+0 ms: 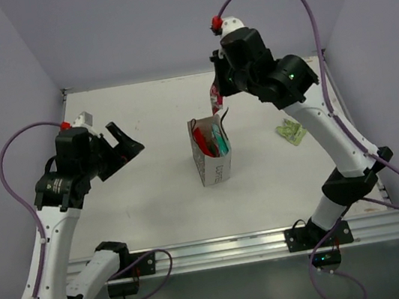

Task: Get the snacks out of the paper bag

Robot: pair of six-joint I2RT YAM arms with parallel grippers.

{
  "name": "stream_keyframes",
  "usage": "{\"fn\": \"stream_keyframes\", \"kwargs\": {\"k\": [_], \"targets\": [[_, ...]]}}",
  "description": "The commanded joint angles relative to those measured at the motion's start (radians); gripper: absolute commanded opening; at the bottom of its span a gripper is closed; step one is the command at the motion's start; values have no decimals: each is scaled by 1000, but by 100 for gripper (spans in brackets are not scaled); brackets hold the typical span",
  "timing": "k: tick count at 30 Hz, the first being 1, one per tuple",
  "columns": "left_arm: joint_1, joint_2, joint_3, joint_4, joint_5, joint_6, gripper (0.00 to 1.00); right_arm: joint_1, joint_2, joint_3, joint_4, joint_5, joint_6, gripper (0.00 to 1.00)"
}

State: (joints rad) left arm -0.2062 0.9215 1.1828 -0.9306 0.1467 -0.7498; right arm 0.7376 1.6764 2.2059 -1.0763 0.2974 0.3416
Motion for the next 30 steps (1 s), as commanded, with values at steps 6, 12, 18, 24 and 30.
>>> {"fn": "stream_keyframes", "kwargs": {"k": [6,12,18,24,30], "targets": [[-7,-38,-8,-2,10,-22,99,-207,-141,-50,134,155,59,0],[-7,-46,-25,3,13,-25,99,-392,-173,-308,165,341,120,0],[-7,-39,-23,13,21,-28,99,-506,-100,-550,179,385,235,0],[-7,-42,-17,-2,17,-26,98,-581,-17,-695,226,405,255,0],[-7,-44,-6,-24,17,-20,98,-648,109,-697,233,381,258,0]]}}
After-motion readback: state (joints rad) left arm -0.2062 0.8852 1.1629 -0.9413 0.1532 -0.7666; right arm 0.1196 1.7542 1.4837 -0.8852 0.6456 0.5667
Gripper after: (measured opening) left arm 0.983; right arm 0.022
